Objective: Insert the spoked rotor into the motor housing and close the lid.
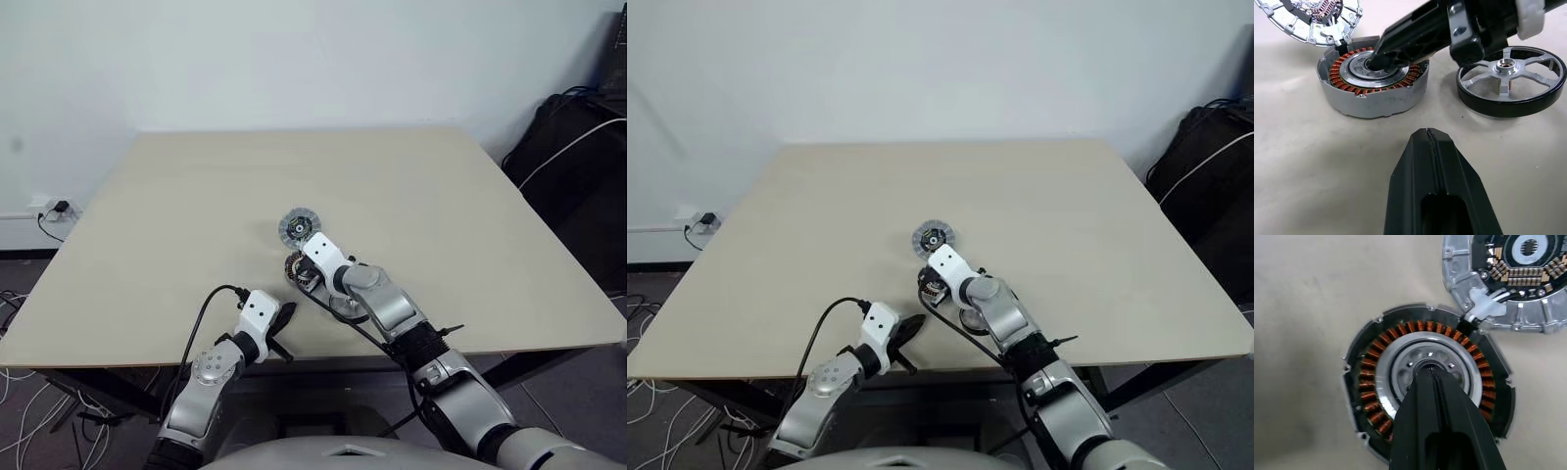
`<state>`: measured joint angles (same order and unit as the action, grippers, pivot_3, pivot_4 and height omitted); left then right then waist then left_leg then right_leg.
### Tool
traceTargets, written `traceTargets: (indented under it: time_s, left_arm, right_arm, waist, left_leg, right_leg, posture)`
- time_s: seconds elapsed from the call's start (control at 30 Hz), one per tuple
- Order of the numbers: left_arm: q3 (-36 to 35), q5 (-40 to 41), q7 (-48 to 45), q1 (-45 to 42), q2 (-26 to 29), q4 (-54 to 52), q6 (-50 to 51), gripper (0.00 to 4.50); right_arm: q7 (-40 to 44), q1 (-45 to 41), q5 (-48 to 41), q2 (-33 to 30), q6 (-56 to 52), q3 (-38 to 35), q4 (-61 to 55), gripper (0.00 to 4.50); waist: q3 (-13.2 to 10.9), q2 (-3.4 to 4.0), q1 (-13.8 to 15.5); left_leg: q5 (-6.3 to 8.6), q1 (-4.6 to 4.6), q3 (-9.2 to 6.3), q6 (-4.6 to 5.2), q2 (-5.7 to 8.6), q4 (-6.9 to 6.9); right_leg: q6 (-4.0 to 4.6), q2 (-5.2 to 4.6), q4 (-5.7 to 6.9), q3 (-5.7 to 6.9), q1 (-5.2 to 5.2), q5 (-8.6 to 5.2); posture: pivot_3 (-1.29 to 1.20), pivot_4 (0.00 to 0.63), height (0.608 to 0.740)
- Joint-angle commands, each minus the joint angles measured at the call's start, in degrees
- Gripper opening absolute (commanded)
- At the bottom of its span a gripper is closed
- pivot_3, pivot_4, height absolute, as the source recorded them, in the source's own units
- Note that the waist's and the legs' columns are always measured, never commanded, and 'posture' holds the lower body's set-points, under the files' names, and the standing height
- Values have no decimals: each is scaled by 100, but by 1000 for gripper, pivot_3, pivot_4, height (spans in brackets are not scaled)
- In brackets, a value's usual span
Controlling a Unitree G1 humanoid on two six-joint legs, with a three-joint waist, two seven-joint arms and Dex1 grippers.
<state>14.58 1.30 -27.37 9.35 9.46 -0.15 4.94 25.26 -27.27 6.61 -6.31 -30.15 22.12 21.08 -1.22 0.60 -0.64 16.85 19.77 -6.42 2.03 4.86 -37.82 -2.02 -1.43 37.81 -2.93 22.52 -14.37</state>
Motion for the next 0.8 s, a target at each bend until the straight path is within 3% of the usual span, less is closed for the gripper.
traceTargets:
  time_s: [0.03, 0.53, 0.8]
  left_arm:
    - [-16, 72, 49, -23, -7, -316, -8, 0]
    - [-1, 93, 57, -67, -28, -281, 13, 0]
    - [-14, 112, 84, 68, 1, -385, 30, 0]
  right_arm:
    - [21, -227, 34, -5, 136, -90, 44, 17]
    - [-109, -213, 12, 54, 293, -166, 141, 17]
    - [-121, 770, -532, -327, -5, -1004, -2049, 17]
  waist:
    - [0, 0, 0]
    - [0, 1, -1]
    - [0, 1, 30]
  left_leg:
    - [0, 0, 0, 0, 0, 0]
    - [0, -1, 0, 0, 0, 0]
    - [4, 9, -6, 5, 1, 1]
  right_leg:
    - [0, 0, 0, 0, 0, 0]
    - [0, 0, 1, 0, -1, 0]
    - [-1, -3, -3, 1, 3, -1]
  posture:
    - [0, 0, 740]
    - [0, 0, 740]
    - [0, 0, 740]
